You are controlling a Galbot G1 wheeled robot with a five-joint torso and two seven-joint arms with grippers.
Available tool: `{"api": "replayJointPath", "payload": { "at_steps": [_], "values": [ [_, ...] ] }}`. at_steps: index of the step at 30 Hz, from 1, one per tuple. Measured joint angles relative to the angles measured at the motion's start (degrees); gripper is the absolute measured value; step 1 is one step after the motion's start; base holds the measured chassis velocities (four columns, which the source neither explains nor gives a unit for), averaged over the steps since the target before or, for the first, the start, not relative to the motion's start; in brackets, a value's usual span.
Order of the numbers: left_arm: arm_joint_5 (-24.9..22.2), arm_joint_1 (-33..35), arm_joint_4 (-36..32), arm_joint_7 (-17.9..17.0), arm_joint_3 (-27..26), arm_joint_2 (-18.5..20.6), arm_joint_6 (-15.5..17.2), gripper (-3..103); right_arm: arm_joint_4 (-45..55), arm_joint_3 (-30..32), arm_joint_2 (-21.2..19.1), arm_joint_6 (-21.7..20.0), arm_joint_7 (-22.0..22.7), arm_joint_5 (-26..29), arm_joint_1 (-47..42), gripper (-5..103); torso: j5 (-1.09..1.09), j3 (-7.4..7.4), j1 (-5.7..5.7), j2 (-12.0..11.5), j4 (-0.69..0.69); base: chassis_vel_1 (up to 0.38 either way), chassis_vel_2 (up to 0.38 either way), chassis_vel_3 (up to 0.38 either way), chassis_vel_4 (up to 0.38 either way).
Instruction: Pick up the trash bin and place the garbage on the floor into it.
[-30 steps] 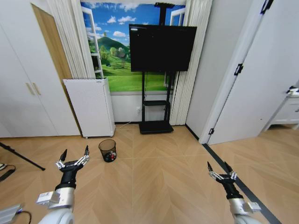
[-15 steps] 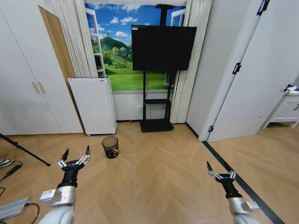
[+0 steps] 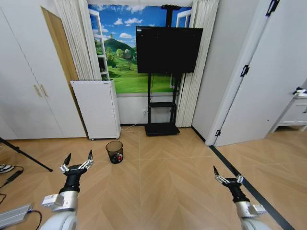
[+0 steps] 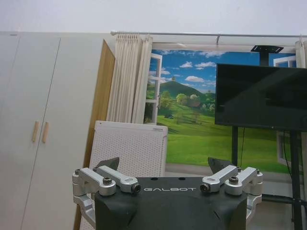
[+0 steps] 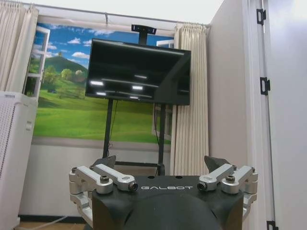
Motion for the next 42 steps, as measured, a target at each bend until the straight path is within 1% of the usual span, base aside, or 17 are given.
{"api": "replayJointPath", "payload": {
  "at_steps": [2,4,6,8,10,16,19,22,26,30,33,35,37,40,42],
  "values": [
    [0.0,0.0,0.0,0.0,-0.1,0.1,0.0,100,-0.4,-0.1,0.2,1.1,-0.1,-0.2,0.1,100,-0.06,0.00,0.00,0.0,-0.01,0.122,0.173,-0.103,-0.141],
    [0.0,0.0,0.0,0.0,-0.1,0.1,0.0,100,-0.4,-0.1,0.2,1.2,-0.1,-0.2,0.1,100,-0.07,-0.01,-0.01,0.0,-0.02,0.126,0.128,-0.096,-0.110],
    [0.0,0.0,0.0,0.0,0.0,0.1,0.0,100,0.1,-0.1,0.2,0.4,0.1,-0.2,-0.4,100,-0.05,-0.02,-0.03,0.0,-0.04,0.088,-0.003,-0.110,-0.029],
    [0.1,0.0,0.0,0.0,0.0,-0.1,0.0,100,0.0,-0.1,0.2,0.5,0.2,-0.5,-0.3,100,-0.06,-0.02,-0.04,0.0,-0.04,0.030,-0.001,-0.055,0.003],
    [0.3,0.0,0.0,0.0,0.1,-0.3,-0.1,100,-0.3,0.4,0.1,0.0,-0.1,-1.7,-0.3,100,-0.01,-0.02,-0.04,0.0,-0.03,-0.012,-0.025,-0.004,0.032],
    [0.4,0.0,0.1,0.2,0.1,-0.5,-0.2,100,-0.4,0.9,0.0,-0.9,-0.4,-2.7,-0.5,100,-0.02,-0.01,-0.03,0.0,-0.04,-0.009,-0.014,0.004,0.021],
    [0.3,-0.1,0.2,0.3,0.1,-0.4,-0.2,100,-0.5,0.8,-0.2,-1.0,-0.4,-2.2,-0.2,100,-0.04,-0.02,-0.03,0.0,-0.02,0.084,0.033,-0.080,-0.032],
    [0.3,-0.2,0.3,0.3,0.1,-0.4,-0.2,100,-0.5,0.5,-0.2,-0.8,-0.3,-1.7,0.0,100,-0.03,-0.01,-0.03,0.0,-0.03,0.134,0.073,-0.150,-0.079],
    [0.3,-0.2,0.5,0.3,0.1,-0.4,-0.2,100,-0.8,-0.3,-0.1,0.5,-0.1,-0.7,0.4,100,-0.04,-0.02,-0.04,0.0,-0.02,0.172,0.116,-0.164,-0.138],
    [0.4,-0.3,0.6,0.3,0.1,-0.4,-0.2,100,-1.3,-0.4,-0.1,0.7,0.2,-0.9,0.7,100,-0.05,-0.02,-0.03,0.0,0.00,0.112,0.101,-0.084,-0.093],
    [0.4,-0.3,0.6,0.4,0.1,-0.4,-0.2,100,-1.3,-0.2,-0.2,-0.5,0.5,-1.0,0.4,100,-0.04,-0.01,-0.03,0.0,-0.02,0.001,0.020,-0.009,-0.022],
    [0.5,-0.3,0.8,0.5,0.1,-0.5,-0.3,100,-1.3,0.6,-0.3,-2.2,-0.4,-1.3,-0.1,100,-0.03,-0.02,-0.03,0.0,-0.04,-0.058,-0.037,0.062,0.034],
    [0.5,-0.3,0.9,0.6,0.1,-0.5,-0.4,100,-1.6,0.9,-0.3,-2.2,0.2,-1.3,0.1,100,-0.04,-0.01,-0.03,0.0,-0.04,-0.074,-0.061,0.070,0.054],
    [0.5,-0.2,1.0,0.7,0.1,-0.5,-0.5,100,-2.0,1.2,-0.5,-2.4,0.5,-1.6,0.1,100,-0.01,-0.01,-0.03,0.0,-0.04,-0.055,-0.068,0.063,0.053],
    [0.5,-0.3,1.1,0.7,0.1,-0.6,-0.6,100,-2.3,1.7,-0.8,-2.7,1.2,-3.3,0.3,100,-0.02,-0.02,-0.03,0.0,-0.03,-0.022,-0.017,0.030,0.024]
  ]
}}
